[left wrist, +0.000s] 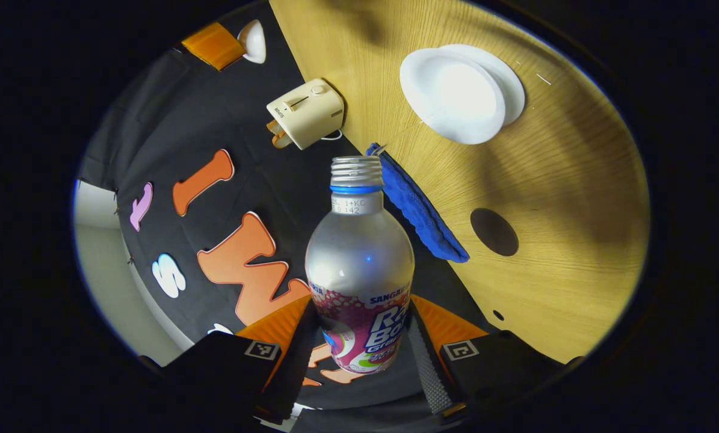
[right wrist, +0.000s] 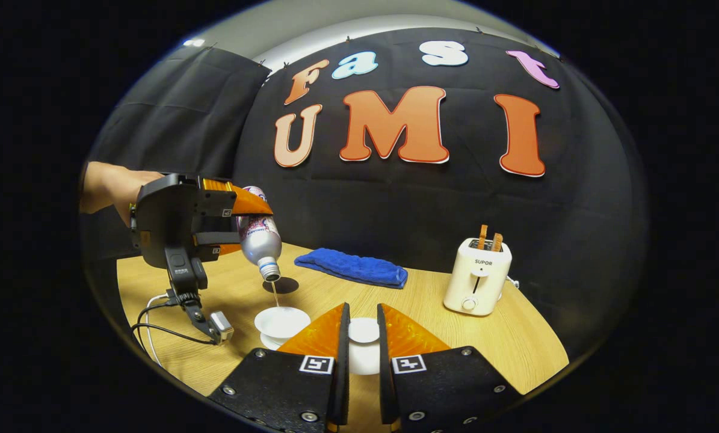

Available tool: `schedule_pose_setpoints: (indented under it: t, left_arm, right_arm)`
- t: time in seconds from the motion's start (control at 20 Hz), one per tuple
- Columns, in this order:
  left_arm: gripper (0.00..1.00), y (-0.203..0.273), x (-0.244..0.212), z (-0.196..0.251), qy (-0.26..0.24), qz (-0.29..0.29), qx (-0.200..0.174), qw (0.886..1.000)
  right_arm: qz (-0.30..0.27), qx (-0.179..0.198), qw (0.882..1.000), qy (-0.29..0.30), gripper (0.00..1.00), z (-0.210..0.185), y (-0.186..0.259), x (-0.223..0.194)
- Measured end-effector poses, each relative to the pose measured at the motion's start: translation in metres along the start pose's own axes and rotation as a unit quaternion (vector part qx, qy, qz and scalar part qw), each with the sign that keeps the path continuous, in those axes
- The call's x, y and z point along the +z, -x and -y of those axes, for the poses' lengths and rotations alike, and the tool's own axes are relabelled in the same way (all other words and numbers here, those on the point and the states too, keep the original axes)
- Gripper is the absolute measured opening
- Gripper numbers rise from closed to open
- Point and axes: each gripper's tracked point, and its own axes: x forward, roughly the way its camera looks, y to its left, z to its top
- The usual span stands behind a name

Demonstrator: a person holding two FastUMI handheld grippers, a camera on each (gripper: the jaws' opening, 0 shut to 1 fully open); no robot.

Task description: Open the teacup lid with one hand, grasp the water bottle and pour water into the teacup with the other hand; after pouring, place the water bottle on the coaster and then close the teacup lid.

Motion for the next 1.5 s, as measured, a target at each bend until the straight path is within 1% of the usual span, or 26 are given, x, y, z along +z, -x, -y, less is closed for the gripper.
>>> schedule_pose_setpoints:
  t: [0.1,0.15,0.2,0.25,0.3,0.35,0.4,0.55,0.6,0.65,0.7,0.75,0.8,0.85,0.9,0.95,1.0,1.05,1.1,1.15,1.2,1.25,1.35,1.4,1.45,1.5]
  left_arm:
    - [0.81,-0.001,0.000,-0.006,-0.007,-0.001,0.007,1.000]
    - [0.81,-0.002,-0.001,-0.006,-0.002,-0.001,0.006,1.000]
    - [0.83,-0.003,-0.003,-0.005,0.006,-0.003,0.008,1.000]
    - [0.82,-0.004,-0.003,-0.004,0.009,-0.004,0.012,1.000]
    - [0.81,-0.002,-0.001,-0.005,0.008,-0.001,0.019,1.000]
    - [0.83,0.004,0.000,-0.012,0.006,0.000,0.027,1.000]
    - [0.83,0.008,0.000,-0.012,0.007,0.001,0.036,0.999]
    - [0.82,0.005,0.000,-0.011,0.028,-0.005,0.060,0.998]
    - [0.81,0.006,0.001,-0.012,0.040,-0.003,0.068,0.997]
    - [0.83,0.008,0.002,-0.013,0.052,-0.004,0.079,0.996]
    - [0.82,0.008,0.002,-0.016,0.064,-0.003,0.091,0.994]
    - [0.80,0.009,0.001,-0.020,0.080,-0.004,0.106,0.991]
    - [0.82,0.013,-0.002,-0.025,0.095,-0.005,0.119,0.988]
    - [0.82,0.015,-0.004,-0.029,0.113,-0.007,0.132,0.985]
    - [0.85,0.019,-0.006,-0.032,0.133,-0.006,0.142,0.981]
    - [0.85,0.022,-0.009,-0.033,0.156,-0.010,0.153,0.976]
    - [0.78,0.024,-0.014,-0.033,0.184,-0.012,0.159,0.970]
    - [0.82,0.026,-0.018,-0.033,0.215,-0.017,0.166,0.962]
    - [0.82,0.028,-0.024,-0.034,0.248,-0.020,0.172,0.953]
    - [0.78,0.030,-0.029,-0.035,0.282,-0.027,0.177,0.942]
    - [0.78,0.033,-0.031,-0.034,0.315,-0.028,0.180,0.931]
    - [0.82,0.031,-0.038,-0.033,0.358,-0.036,0.181,0.915]
    - [0.82,0.027,-0.043,-0.027,0.445,-0.044,0.169,0.878]
    - [0.86,0.024,-0.045,-0.028,0.480,-0.047,0.168,0.860]
    - [0.82,0.022,-0.047,-0.029,0.509,-0.048,0.173,0.842]
    - [0.82,0.021,-0.046,-0.030,0.539,-0.046,0.174,0.823]
  right_arm:
    - [0.002,0.001,1.000,0.001,0.21,-0.002,-0.001,0.001]
    - [0.000,0.003,1.000,0.002,0.21,-0.003,-0.001,0.001]
    - [-0.001,0.006,1.000,0.003,0.21,-0.005,-0.001,-0.001]
    - [-0.003,0.005,1.000,0.004,0.21,-0.004,-0.002,-0.003]
    - [-0.005,0.005,1.000,0.006,0.21,-0.005,-0.003,-0.005]
    - [-0.007,0.006,1.000,0.006,0.21,-0.006,-0.003,-0.005]
    - [-0.008,0.007,1.000,0.007,0.21,-0.007,-0.004,-0.006]
    - [-0.007,0.008,1.000,0.008,0.21,-0.009,-0.003,-0.006]
    - [-0.008,0.009,1.000,0.007,0.21,-0.010,-0.003,-0.007]
    - [-0.007,0.009,1.000,0.004,0.21,-0.012,-0.003,-0.005]
    - [-0.007,0.010,1.000,0.002,0.21,-0.013,-0.004,-0.007]
    - [-0.006,0.010,1.000,0.001,0.21,-0.014,-0.004,-0.006]
    - [-0.007,0.011,1.000,0.000,0.21,-0.016,-0.004,-0.005]
    - [-0.006,0.011,1.000,-0.002,0.21,-0.017,-0.004,-0.004]
    - [-0.003,0.011,1.000,-0.003,0.21,-0.018,-0.005,-0.003]
    - [-0.001,0.011,1.000,-0.005,0.21,-0.019,-0.005,-0.001]
    - [0.002,0.010,1.000,-0.008,0.21,-0.019,-0.006,0.000]
    - [0.004,0.010,1.000,-0.011,0.21,-0.020,-0.006,0.002]
    - [0.004,0.010,1.000,-0.013,0.21,-0.022,-0.006,0.001]
    - [0.005,0.010,1.000,-0.015,0.21,-0.023,-0.007,0.002]
    - [0.005,0.009,1.000,-0.017,0.21,-0.023,-0.008,0.003]
    - [0.007,0.009,1.000,-0.020,0.21,-0.024,-0.009,0.005]
    - [0.012,0.011,0.999,-0.029,0.21,-0.027,-0.010,0.007]
    - [0.013,0.011,0.999,-0.031,0.21,-0.028,-0.011,0.008]
    - [0.014,0.011,0.999,-0.033,0.21,-0.028,-0.011,0.009]
    - [0.015,0.011,0.999,-0.035,0.21,-0.029,-0.011,0.009]
